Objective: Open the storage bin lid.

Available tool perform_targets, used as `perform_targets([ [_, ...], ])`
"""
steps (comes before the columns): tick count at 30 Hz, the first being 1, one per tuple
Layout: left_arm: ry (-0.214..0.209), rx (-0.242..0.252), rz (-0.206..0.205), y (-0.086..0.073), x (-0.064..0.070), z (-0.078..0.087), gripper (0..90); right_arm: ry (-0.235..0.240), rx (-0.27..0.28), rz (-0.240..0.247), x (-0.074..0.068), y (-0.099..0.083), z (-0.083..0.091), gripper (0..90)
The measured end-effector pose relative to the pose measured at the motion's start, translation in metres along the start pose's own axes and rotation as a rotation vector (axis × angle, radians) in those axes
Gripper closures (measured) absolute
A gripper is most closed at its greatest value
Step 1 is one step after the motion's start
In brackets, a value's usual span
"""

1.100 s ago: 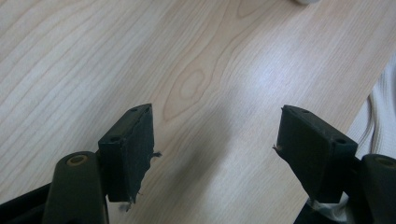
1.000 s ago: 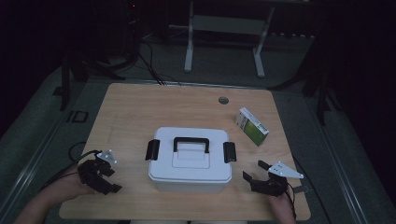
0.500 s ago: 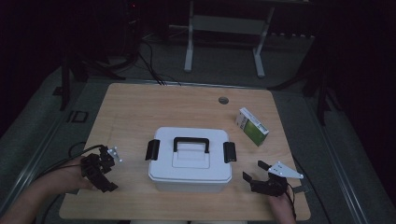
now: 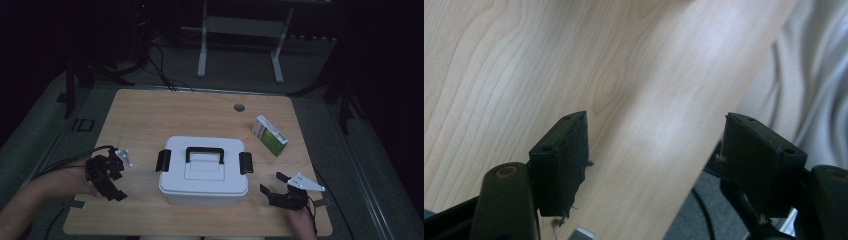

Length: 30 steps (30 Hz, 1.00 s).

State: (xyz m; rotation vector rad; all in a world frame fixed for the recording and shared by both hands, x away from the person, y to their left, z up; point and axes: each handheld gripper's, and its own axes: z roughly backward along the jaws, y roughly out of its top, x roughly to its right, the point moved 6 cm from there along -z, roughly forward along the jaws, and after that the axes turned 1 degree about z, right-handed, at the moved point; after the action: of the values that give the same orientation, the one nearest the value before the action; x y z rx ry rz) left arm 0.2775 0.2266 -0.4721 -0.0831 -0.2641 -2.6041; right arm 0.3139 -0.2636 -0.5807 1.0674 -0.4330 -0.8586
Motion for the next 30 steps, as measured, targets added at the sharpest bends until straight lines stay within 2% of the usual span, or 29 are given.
perform_targets([
  [5,0.014,0.014,-0.015,0.009,0.003,0.018,27.7,0.000,-0.002,0.002,0.000,0.000,0.000,13.9],
  [9,0.020,0.009,-0.051,0.018,0.008,0.030,27.7,-0.001,-0.005,0.001,0.000,0.000,-0.001,13.9],
  [10,0.023,0.015,-0.069,0.025,0.009,0.036,27.7,-0.001,-0.005,-0.001,0.000,0.000,-0.001,13.9],
  [13,0.028,0.026,-0.085,0.034,0.012,0.041,27.7,-0.001,-0.005,-0.001,0.000,0.000,-0.001,13.9],
  [27,0.040,0.021,-0.178,0.077,0.020,0.049,27.7,0.000,-0.002,-0.012,0.001,0.000,0.000,14.0],
  [28,0.068,0.024,-0.189,0.083,0.019,0.050,27.7,0.003,-0.006,-0.012,0.001,0.000,-0.001,14.0],
  [30,0.065,0.033,-0.197,0.087,0.020,0.051,27.7,0.003,-0.006,-0.012,0.001,0.000,-0.001,13.9],
])
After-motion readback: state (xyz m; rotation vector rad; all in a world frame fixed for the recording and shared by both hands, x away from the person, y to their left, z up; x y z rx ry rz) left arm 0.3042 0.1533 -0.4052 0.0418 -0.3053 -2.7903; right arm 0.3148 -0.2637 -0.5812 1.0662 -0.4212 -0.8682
